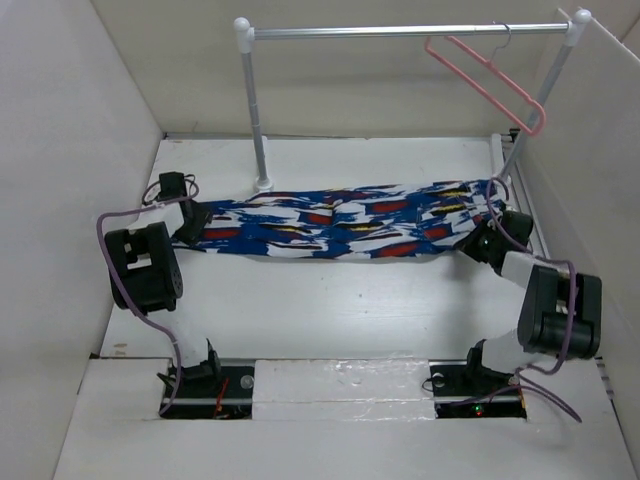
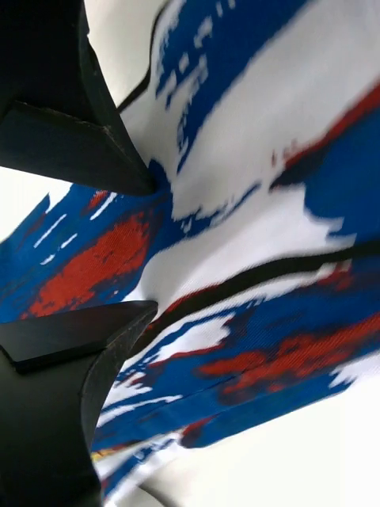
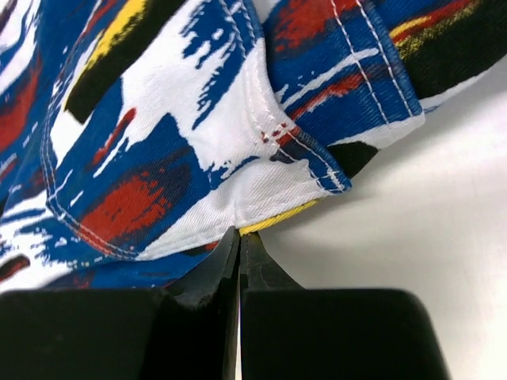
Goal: Place the trousers on the hanger
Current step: Fold the trousers
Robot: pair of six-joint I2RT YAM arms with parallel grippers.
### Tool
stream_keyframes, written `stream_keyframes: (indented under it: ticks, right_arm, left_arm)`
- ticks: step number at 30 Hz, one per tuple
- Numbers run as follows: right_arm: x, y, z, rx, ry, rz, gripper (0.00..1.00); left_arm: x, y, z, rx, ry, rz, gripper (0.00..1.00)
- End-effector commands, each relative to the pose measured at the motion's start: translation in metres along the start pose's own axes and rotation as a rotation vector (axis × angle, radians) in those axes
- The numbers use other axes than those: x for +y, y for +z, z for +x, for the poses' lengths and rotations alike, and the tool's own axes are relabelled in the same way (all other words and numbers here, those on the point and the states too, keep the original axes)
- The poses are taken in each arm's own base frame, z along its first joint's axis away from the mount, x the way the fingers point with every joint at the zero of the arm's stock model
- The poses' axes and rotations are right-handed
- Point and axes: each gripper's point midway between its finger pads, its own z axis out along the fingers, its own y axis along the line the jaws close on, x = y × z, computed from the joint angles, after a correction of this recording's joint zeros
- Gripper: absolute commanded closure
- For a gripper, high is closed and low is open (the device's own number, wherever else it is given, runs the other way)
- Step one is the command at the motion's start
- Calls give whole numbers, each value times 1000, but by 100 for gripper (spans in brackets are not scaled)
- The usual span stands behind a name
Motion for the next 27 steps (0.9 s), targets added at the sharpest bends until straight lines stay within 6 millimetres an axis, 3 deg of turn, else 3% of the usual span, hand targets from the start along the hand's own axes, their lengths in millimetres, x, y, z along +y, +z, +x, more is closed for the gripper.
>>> stream_keyframes:
  ticks: [1, 2, 3, 4, 5, 7, 8, 9, 10, 11, 12, 13, 14, 15, 17, 18, 20, 21, 22, 23, 24, 25, 26, 27]
  right_arm:
    - [-14, -30, 24, 28, -109, 65, 100]
    - [-33, -41, 50, 92, -82, 112, 100]
    - [-30, -54, 46, 50, -108, 90, 100]
    - [-33, -61, 55, 54, -108, 83, 100]
    - [-44, -73, 76, 102, -82, 111, 100]
    - [-40, -94, 77, 64, -139, 108, 100]
    - [-42, -107, 94, 115, -121, 121, 100]
    - [-44, -117, 91, 94, -145, 140, 99]
    - [-36, -130, 79, 31, -192, 132, 93]
    - [-34, -137, 85, 92, -208, 135, 70]
    - [-21, -141, 66, 72, -254, 105, 61]
    - [-17, -144, 59, 75, -296, 91, 54]
    - [-8, -147, 48, 62, -322, 66, 48]
    - [9, -158, 20, -3, -371, 40, 48]
    - [21, -169, -1, -41, -410, 47, 47]
    - [23, -173, -12, -59, -442, 55, 47]
    - [32, -175, -30, -97, -494, 46, 50]
    - [31, -170, -33, -97, -501, 42, 57]
    - [25, -166, -32, -82, -504, 64, 69]
    - [17, -164, -34, -83, -495, 88, 100]
    - [8, -160, -35, -75, -477, 111, 100]
    - [1, -158, -37, -84, -452, 115, 100]
    - [-17, -156, -37, -87, -391, 139, 100]
    - [-14, -152, -36, -91, -370, 86, 100]
  left_arm:
    - [56, 5, 2, 18, -76, -161, 45]
    - [66, 5, -1, 12, -80, -192, 45]
    - [76, 4, -5, -13, -68, -247, 45]
    - [86, 2, -9, -28, -60, -282, 45]
    - [91, -1, -12, -43, -55, -311, 44]
    - [109, -8, -14, -63, -51, -382, 44]
    - [119, -16, -14, -76, -68, -395, 44]
    - [121, -19, -15, -83, -79, -386, 44]
    - [123, -23, -16, -92, -87, -374, 43]
    - [123, -36, -21, -114, -89, -338, 43]
    - [116, -42, -27, -137, -88, -301, 42]
    - [106, -50, -29, -155, -77, -265, 41]
    - [81, -68, -33, -190, -49, -184, 41]
    - [63, -75, -29, -187, -22, -124, 41]
    - [20, -104, -28, -233, 38, 7, 43]
    - [-13, -117, -9, -229, 126, 106, 43]
    - [-53, -149, 8, -246, 208, 264, 51]
    - [-80, -165, 37, -210, 291, 369, 60]
    - [-92, -175, 55, -182, 329, 424, 87]
    - [-103, -186, 72, -159, 368, 481, 100]
    - [-111, -194, 91, -129, 408, 518, 100]
    - [-121, -207, 128, -82, 479, 572, 100]
    - [-124, -213, 148, -57, 519, 601, 100]
    - [-127, -220, 166, -41, 552, 626, 100]
